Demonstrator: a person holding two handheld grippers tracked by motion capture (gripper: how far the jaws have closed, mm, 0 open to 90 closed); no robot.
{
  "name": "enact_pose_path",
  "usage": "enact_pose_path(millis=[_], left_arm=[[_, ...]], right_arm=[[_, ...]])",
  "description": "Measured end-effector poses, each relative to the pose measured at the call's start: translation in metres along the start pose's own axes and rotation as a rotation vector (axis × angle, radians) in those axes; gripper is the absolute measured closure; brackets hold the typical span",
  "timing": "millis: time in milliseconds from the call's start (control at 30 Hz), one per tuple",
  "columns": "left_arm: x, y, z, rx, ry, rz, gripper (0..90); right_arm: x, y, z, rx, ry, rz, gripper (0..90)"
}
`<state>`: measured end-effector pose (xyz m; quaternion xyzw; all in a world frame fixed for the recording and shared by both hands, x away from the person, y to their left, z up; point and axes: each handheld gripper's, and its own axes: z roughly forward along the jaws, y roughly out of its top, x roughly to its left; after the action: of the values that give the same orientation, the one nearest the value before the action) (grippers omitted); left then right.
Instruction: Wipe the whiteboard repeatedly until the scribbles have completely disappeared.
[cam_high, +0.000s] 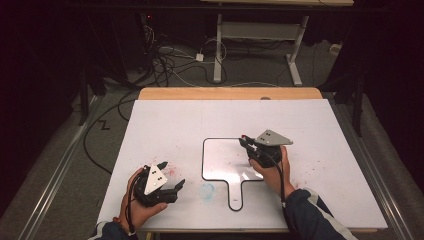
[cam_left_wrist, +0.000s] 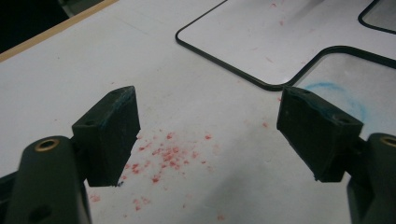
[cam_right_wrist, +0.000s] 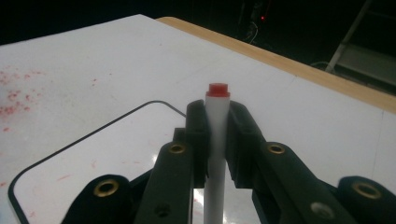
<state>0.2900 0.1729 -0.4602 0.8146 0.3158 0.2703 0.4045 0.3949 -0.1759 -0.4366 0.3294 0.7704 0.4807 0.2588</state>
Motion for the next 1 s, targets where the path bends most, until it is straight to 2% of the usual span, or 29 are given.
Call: enact_pose_path(millis=[133, 200, 233, 333, 433, 567, 667, 733, 867, 933, 1000], left_arm=[[-0.001, 0.000, 0.001, 0.015, -0.009, -0.005, 20.0], [-0.001, 0.000, 0.001, 0.009, -0.003, 0.013, 19.9], [-0.002, 0.000, 0.001, 0.016, -0.008, 0.002, 20.0], [-0.001, 0.000, 0.002, 0.019, -0.009, -0.002, 20.0], [-0.001, 0.000, 0.003, 0.018, -0.005, 0.012, 20.0], [-0.001, 0.000, 0.003, 0.023, -0.013, 0.000, 20.0], [-0.001, 0.000, 0.003, 0.024, -0.013, -0.001, 20.0], [-0.001, -0.001, 0.003, 0.023, -0.015, -0.002, 19.9], [0.000, -0.001, 0.002, 0.020, -0.017, -0.007, 20.0], [0.000, -0.001, 0.002, 0.011, -0.012, 0.005, 20.0], [0.000, -0.001, 0.000, 0.020, -0.015, -0.001, 20.0]], right_arm=[[0.003, -0.001, -0.004, -0.005, 0.051, -0.003, 81.2], [0.006, -0.001, -0.001, -0.010, 0.060, -0.017, 81.2], [0.007, -0.001, 0.001, -0.014, 0.063, -0.021, 81.2], [0.004, 0.000, 0.005, -0.022, 0.044, -0.037, 81.2], [-0.005, 0.001, 0.011, -0.029, -0.009, -0.040, 81.2], [-0.011, 0.004, 0.022, -0.049, -0.034, -0.008, 81.2], [-0.007, 0.007, 0.031, -0.056, -0.026, 0.004, 81.2], [-0.001, 0.009, 0.036, -0.058, -0.005, 0.016, 81.2], [0.010, 0.011, 0.041, -0.062, 0.026, 0.011, 81.2], [0.012, 0.012, 0.041, -0.056, 0.010, -0.008, 81.2], [0.008, 0.012, 0.040, -0.043, -0.036, -0.026, 81.3]])
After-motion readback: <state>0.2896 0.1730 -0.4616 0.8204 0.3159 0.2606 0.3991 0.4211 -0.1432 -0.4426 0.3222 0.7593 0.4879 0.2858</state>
